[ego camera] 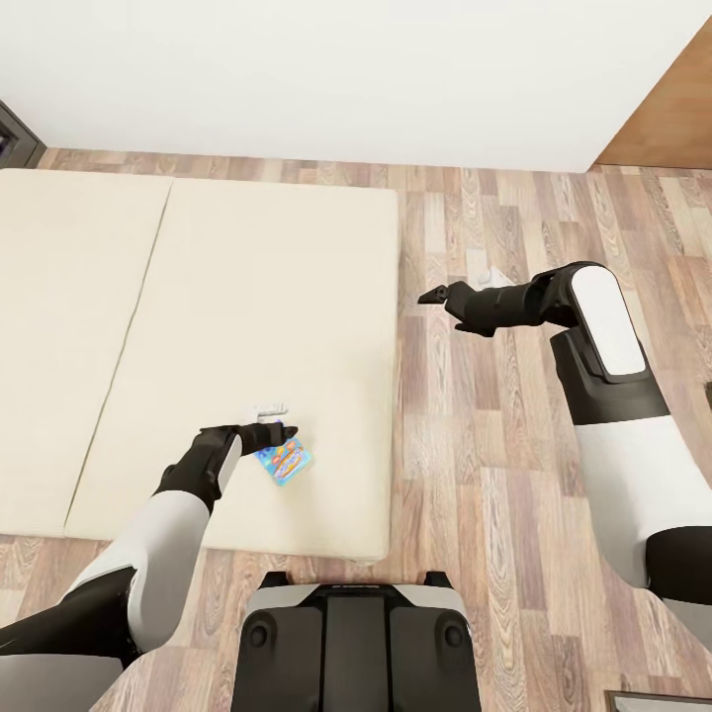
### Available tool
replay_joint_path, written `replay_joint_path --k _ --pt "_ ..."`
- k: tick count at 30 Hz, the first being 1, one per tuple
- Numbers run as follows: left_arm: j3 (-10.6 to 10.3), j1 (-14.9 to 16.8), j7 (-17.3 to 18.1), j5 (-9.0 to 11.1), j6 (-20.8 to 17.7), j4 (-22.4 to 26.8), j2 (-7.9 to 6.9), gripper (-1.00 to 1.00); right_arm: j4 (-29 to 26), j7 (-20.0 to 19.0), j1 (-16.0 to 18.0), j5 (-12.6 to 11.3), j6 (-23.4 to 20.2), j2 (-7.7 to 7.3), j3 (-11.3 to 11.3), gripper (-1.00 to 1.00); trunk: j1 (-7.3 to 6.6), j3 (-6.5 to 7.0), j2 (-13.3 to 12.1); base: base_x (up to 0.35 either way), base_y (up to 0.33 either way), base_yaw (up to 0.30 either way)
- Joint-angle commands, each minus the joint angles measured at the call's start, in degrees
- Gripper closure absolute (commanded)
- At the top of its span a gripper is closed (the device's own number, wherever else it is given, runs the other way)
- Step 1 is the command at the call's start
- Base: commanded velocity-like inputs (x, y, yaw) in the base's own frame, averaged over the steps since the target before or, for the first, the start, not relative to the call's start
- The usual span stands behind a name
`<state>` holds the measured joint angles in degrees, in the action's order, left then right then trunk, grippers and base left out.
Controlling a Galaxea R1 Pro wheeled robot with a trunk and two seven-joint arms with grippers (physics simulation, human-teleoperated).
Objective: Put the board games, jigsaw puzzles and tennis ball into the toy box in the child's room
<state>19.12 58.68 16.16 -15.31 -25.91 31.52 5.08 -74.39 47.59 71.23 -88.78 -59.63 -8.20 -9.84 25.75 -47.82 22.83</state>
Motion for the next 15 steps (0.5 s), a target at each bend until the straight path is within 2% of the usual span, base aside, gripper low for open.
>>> replay_joint_path --k 1,15 --pt "0.5 0.0 0.5 -0.6 -0.3 0.1 0.03 -1.0 0.0 0.6 0.1 -0.5 0.0 -0.06 -0.1 -1.0 0.03 -0.07 0.1 0.0 0.0 0.0" --pt "0.9 0.0 0.2 -0.4 -0.5 0.1 -0.53 -1.0 0.0 0.6 0.1 -0.5 0.0 0.05 -0.1 -1.0 0.03 -0.07 0.1 0.0 0.0 0.0"
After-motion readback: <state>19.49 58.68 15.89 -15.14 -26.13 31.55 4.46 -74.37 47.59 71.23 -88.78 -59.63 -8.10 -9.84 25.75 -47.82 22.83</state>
